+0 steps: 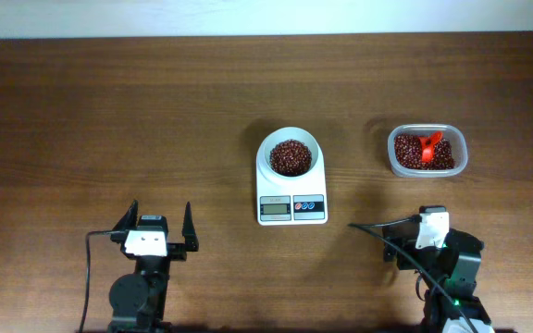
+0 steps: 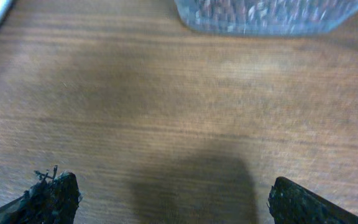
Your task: Scoop item into bowl and weigh 50g on scale
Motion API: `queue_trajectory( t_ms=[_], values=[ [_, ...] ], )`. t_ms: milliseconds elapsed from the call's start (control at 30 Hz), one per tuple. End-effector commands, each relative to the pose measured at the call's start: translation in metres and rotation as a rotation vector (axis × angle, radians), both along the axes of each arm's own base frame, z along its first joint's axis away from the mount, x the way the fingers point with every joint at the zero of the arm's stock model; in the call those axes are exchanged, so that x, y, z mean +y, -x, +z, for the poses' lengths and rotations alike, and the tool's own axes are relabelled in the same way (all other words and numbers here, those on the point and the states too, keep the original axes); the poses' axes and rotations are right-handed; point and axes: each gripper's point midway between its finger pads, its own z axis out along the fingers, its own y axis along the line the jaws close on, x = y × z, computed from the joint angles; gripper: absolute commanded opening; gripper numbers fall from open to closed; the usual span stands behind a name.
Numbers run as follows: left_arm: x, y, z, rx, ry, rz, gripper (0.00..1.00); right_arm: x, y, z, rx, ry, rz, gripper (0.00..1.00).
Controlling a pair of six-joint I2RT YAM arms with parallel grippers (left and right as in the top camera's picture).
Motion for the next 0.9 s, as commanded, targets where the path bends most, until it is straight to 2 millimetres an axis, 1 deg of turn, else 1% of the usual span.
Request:
queue_trajectory(
  t_ms=[0,67,267,433,600,867],
  values=[
    [-0.001,0.0,0.0,-0.001,-0.015,-0.011,0.99,0.017,0.0,0.009,-0.042,-0.014,0.065,0.99],
    [-0.001,0.0,0.0,-0.001,-0.015,-0.011,0.99,0.023,-0.001,0.016,-0.071,-0.001,0.089,0.99],
    [-0.001,0.0,0.0,-0.001,-0.015,-0.011,0.99,0.027,0.001,0.041,-0.177,0.068,0.091,0.99],
    [-0.001,0.0,0.0,-0.001,-0.015,-0.011,0.99,0.032,-0.005,0.087,-0.381,0.104,0.083,0.99],
    [-0.001,0.0,0.0,-0.001,-0.015,-0.011,0.99,0.034,-0.001,0.139,-0.61,0.088,0.079,0.99],
    [-0.001,0.0,0.0,-0.001,-0.015,-0.011,0.99,0.034,-0.001,0.138,-0.612,0.15,0.103,0.99]
  ],
)
